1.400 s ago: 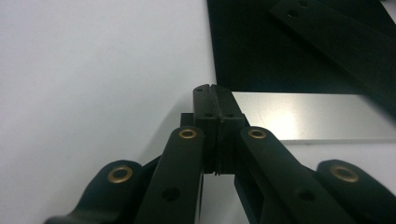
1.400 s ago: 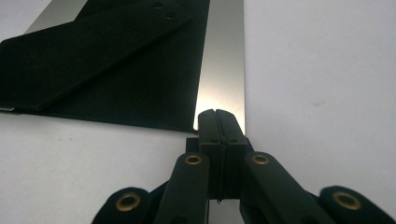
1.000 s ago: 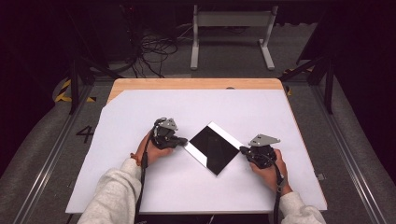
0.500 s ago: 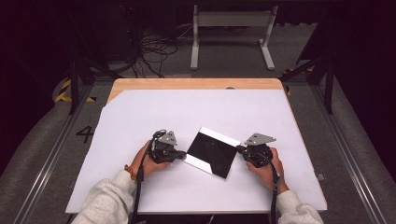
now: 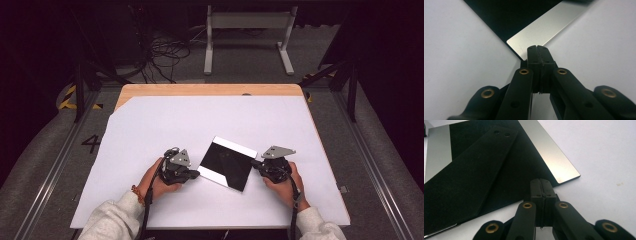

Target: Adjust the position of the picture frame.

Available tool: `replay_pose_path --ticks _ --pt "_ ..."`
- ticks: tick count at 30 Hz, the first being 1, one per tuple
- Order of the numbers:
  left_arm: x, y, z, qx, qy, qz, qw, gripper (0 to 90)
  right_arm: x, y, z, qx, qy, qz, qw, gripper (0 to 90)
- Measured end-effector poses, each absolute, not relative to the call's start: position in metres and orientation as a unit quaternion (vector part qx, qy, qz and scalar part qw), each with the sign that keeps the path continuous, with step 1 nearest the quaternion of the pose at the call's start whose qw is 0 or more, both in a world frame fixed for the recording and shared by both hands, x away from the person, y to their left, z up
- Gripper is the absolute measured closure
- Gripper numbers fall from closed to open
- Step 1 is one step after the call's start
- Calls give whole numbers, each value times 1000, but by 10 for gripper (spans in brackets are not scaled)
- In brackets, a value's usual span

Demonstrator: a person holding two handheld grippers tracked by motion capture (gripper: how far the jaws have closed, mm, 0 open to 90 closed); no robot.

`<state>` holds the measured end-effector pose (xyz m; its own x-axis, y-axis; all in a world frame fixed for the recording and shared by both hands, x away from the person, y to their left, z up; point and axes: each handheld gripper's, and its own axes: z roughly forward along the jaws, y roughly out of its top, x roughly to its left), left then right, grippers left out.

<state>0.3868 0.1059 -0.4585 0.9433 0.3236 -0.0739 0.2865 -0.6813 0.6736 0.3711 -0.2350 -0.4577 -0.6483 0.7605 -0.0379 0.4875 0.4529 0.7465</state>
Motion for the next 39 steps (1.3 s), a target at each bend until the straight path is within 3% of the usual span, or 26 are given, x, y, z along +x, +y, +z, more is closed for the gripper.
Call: replay_pose_path --ticks 16,39 --pt "400 124 -461 901 211 66 374 865 378 -231 -459 382 826 364 199 900" --pt "386 121 -462 905 195 40 377 898 403 -216 -459 386 823 360 212 900"
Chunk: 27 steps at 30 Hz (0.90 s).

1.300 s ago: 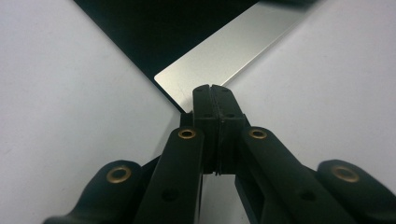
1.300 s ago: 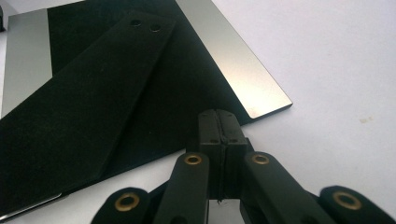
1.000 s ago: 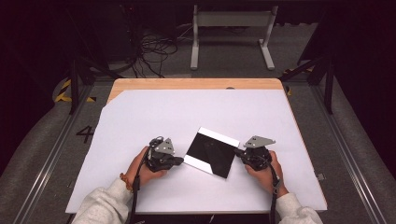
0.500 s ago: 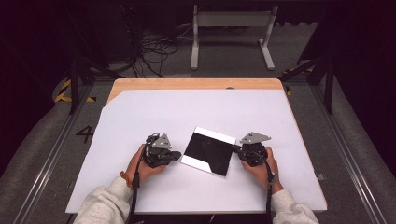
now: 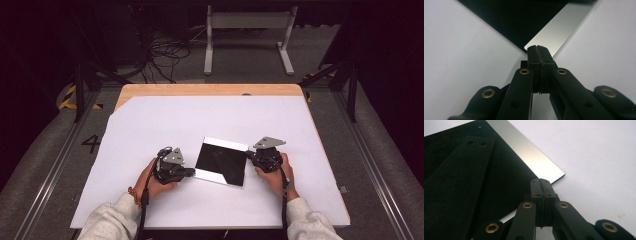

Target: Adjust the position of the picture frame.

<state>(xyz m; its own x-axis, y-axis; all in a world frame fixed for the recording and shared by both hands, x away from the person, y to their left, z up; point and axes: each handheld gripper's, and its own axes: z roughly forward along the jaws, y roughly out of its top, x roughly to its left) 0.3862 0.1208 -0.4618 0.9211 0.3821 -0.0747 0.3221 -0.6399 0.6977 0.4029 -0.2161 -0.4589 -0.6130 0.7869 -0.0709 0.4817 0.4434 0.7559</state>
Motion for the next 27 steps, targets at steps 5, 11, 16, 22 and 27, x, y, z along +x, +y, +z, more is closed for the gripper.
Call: replay_pose_path --ticks 5,11,16,22,27 --pt "383 121 -462 905 193 32 378 898 410 -214 -459 391 819 363 211 900" --pt "378 121 -462 906 190 33 378 898 414 -209 -459 380 824 356 223 900" --pt "373 119 -462 906 187 36 379 898 415 -205 -460 371 826 350 238 900" --pt "370 118 -462 907 184 47 375 898 412 -203 -460 380 822 347 242 900" --pt "368 116 -461 911 176 57 369 898 396 -209 -458 366 832 344 233 884"
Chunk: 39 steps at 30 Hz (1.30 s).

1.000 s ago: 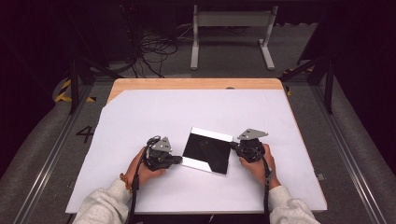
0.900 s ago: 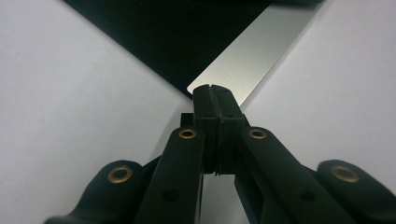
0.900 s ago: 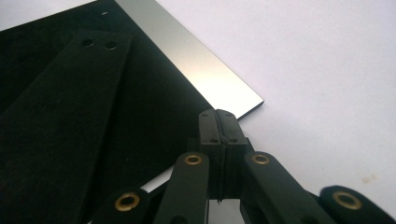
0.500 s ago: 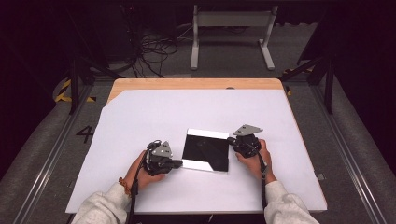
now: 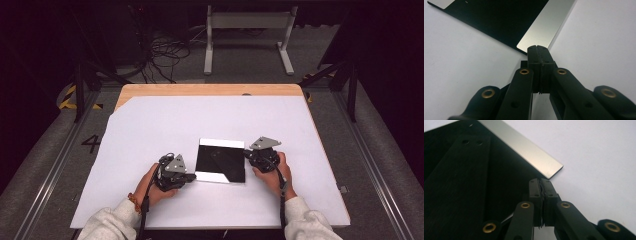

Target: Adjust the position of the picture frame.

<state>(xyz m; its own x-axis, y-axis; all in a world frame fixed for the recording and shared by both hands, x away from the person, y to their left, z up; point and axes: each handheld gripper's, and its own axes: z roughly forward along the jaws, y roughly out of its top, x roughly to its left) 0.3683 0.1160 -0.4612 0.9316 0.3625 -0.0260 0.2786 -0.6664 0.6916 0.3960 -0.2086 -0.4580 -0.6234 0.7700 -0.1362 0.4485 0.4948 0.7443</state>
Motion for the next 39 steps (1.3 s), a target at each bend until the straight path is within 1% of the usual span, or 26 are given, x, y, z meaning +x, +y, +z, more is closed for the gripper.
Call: replay_pose_path --ticks 2,5,6,13,19,30,33,35,39 --pt "368 116 -462 910 176 55 372 898 387 -212 -458 359 834 346 234 889" --pt "368 116 -462 909 176 55 373 898 371 -222 -452 351 837 357 220 900" --pt "368 116 -462 909 174 57 374 898 371 -222 -452 351 837 357 220 900" --pt "367 115 -464 905 177 49 385 897 341 -230 -445 321 849 375 188 897" --pt "367 114 -465 905 172 49 386 897 326 -233 -447 306 857 374 180 895" --pt "367 110 -465 902 180 47 391 893 321 -236 -450 303 863 367 171 890" --pt "368 113 -465 900 179 36 397 848 323 -235 -451 299 865 366 169 890" --pt "367 114 -462 901 177 45 395 848 324 -235 -451 299 865 367 169 890" --pt "364 121 -454 890 181 60 414 838 324 -237 -450 299 864 370 168 882"
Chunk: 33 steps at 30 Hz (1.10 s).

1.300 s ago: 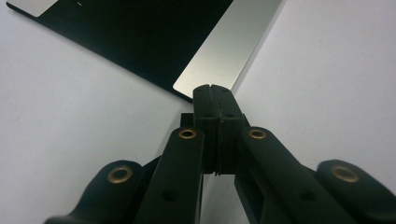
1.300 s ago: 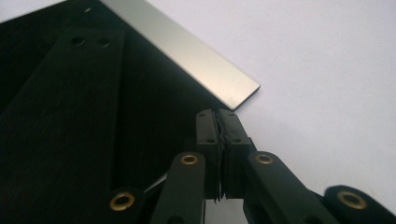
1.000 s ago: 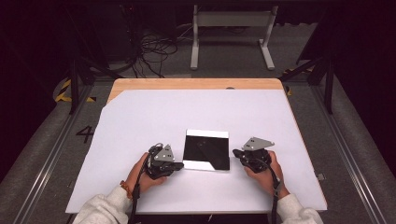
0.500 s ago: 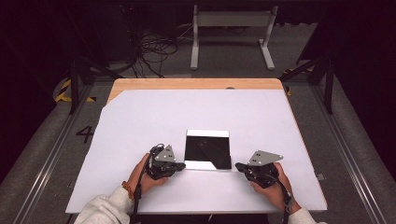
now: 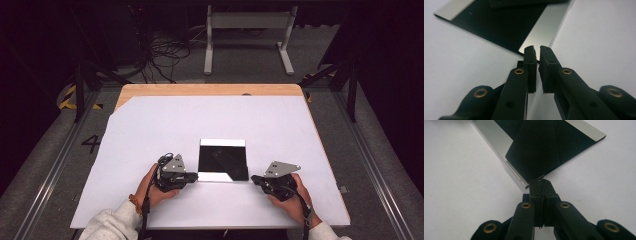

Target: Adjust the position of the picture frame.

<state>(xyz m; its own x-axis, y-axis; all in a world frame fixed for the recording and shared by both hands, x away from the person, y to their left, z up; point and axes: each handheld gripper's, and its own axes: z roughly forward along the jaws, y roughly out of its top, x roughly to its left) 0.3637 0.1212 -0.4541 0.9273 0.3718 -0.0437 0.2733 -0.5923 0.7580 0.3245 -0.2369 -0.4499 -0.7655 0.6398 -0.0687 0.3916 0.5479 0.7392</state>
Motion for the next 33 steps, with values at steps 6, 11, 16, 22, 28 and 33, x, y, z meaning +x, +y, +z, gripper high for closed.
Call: replay_pose_path --ticks 6,11,16,22,28,33 --pt "354 135 -446 880 189 80 429 781 324 -238 -448 298 864 369 168 874" --pt "346 145 -444 878 187 91 431 706 324 -238 -445 293 873 358 156 863" --pt "340 153 -445 879 196 107 422 654 324 -238 -445 294 876 350 153 859" --pt "335 162 -448 884 203 125 403 546 325 -241 -445 303 876 342 151 858" --pt "327 177 -454 879 227 123 400 458 325 -239 -446 302 881 333 146 857" --pt "326 185 -458 875 235 119 406 435 328 -236 -445 302 882 334 141 860"
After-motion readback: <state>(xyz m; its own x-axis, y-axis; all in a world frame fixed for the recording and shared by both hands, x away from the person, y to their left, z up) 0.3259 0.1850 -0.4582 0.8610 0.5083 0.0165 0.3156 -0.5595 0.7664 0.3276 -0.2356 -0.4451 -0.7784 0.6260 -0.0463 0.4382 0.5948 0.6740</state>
